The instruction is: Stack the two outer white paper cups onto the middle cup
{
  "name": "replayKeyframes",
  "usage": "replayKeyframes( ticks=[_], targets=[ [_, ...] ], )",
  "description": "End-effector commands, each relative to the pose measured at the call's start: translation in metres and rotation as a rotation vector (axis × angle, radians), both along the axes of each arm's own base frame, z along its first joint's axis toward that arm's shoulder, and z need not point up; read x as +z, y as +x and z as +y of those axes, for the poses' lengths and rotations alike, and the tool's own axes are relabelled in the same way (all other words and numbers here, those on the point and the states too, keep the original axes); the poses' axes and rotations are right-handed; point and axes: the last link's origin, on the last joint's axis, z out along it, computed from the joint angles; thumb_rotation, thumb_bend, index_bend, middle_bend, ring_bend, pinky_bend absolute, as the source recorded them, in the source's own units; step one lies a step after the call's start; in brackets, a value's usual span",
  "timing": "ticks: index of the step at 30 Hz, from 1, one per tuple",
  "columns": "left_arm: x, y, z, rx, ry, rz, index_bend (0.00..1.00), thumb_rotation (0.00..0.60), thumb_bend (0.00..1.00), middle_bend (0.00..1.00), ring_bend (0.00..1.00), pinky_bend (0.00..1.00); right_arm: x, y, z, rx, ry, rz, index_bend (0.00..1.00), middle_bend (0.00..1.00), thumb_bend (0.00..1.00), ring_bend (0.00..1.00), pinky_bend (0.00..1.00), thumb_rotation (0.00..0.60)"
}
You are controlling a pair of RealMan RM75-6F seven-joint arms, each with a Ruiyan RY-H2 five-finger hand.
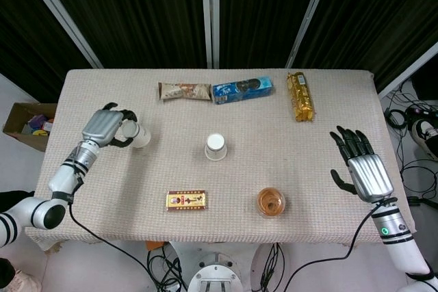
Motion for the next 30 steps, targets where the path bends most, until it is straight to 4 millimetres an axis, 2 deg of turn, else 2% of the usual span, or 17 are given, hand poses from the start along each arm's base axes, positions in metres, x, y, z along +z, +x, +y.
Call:
replayKeyframes(
  ticks=[1,8,12,15,19,30],
  targets=[
    [0.007,0.049,-0.009,-0.13,-0.012,-0.112,0.45,0.6,0.32,0.51,0.44,0.14,0.011,-0.013,0.012,-0.008,-0.036,-0.041,0.0,0.0,0.31,0.0,0.0,0.6],
    [-0.012,0.121,-0.008,-0.33,-0.074,-0.108,0.45,0.6,0.32,0.5,0.43,0.14,0.028,-0.034,0.033,-0.027,-0.094,-0.079,0.0,0.01,0.31,0.0,0.0,0.6],
    [-0.028,0.146,-0.004,-0.374,-0.105,-0.066,0.45,0.6,0.32,0.5,0.43,0.14,0.029,-0.037,0.038,-0.028,-0.101,-0.086,0.0,0.01,0.31,0.0,0.0,0.6],
    [-0.045,0.158,-0.001,-0.374,-0.153,-0.024,0.44,0.6,0.32,0.5,0.42,0.14,0.028,-0.038,0.04,-0.028,-0.098,-0.09,0.0,0.01,0.31,0.0,0.0,0.6],
    [-0.059,0.168,0.003,-0.372,-0.172,0.012,0.44,0.6,0.32,0.49,0.42,0.14,0.027,-0.04,0.041,-0.032,-0.094,-0.09,0.0,0.01,0.31,0.0,0.0,0.6],
    [-0.066,0.178,0.01,-0.328,-0.169,0.013,0.43,0.6,0.32,0.49,0.41,0.14,0.029,-0.046,0.045,-0.052,-0.101,-0.095,0.0,0.02,0.31,0.0,0.0,0.6]
  ],
)
